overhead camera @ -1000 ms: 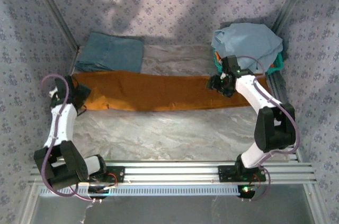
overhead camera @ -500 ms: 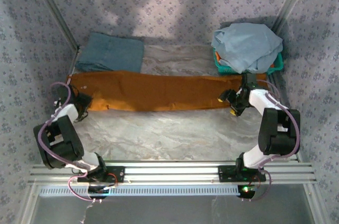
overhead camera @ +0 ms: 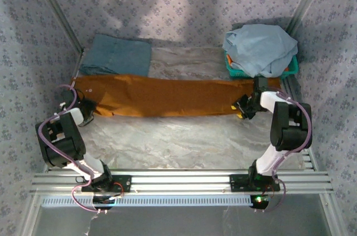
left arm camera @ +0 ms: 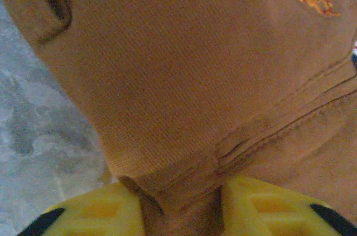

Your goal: Fold and stack the trousers

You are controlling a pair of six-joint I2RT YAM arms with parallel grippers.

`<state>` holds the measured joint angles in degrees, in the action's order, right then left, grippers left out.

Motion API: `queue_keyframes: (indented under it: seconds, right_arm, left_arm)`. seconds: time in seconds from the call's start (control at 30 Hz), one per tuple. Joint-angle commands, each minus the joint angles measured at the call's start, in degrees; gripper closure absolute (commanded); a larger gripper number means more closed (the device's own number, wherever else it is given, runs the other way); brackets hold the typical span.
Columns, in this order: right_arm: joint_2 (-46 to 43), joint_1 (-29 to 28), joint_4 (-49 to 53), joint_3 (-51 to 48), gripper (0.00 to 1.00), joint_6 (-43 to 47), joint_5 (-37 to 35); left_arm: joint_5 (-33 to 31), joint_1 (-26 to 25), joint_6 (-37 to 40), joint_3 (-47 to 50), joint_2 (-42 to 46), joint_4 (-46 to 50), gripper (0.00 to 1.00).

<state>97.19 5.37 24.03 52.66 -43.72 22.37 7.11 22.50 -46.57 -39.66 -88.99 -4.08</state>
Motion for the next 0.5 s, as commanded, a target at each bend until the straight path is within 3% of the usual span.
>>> queue_keyframes:
  seconds: [0.0,0.17,0.47]
  right_arm:
    - [1.8,0.2,-2.1,0.2,0.77,-0.2,-1.0]
    - [-0.4,1.0,-0.8,1.3,0.98,1.8,-4.1]
    - [-3.4,4.0,-2.1,0.1,1.00,2.3,-5.7]
  left_arm:
    - [-1.8,0.5,1.2,-1.2,0.6,-2.4,0.73]
    - [-2.4,0.6,2.7,-5.5,-0.5,0.3,1.00]
    - [-6.5,0.6,5.0,-6.7,3.0,5.9,1.00]
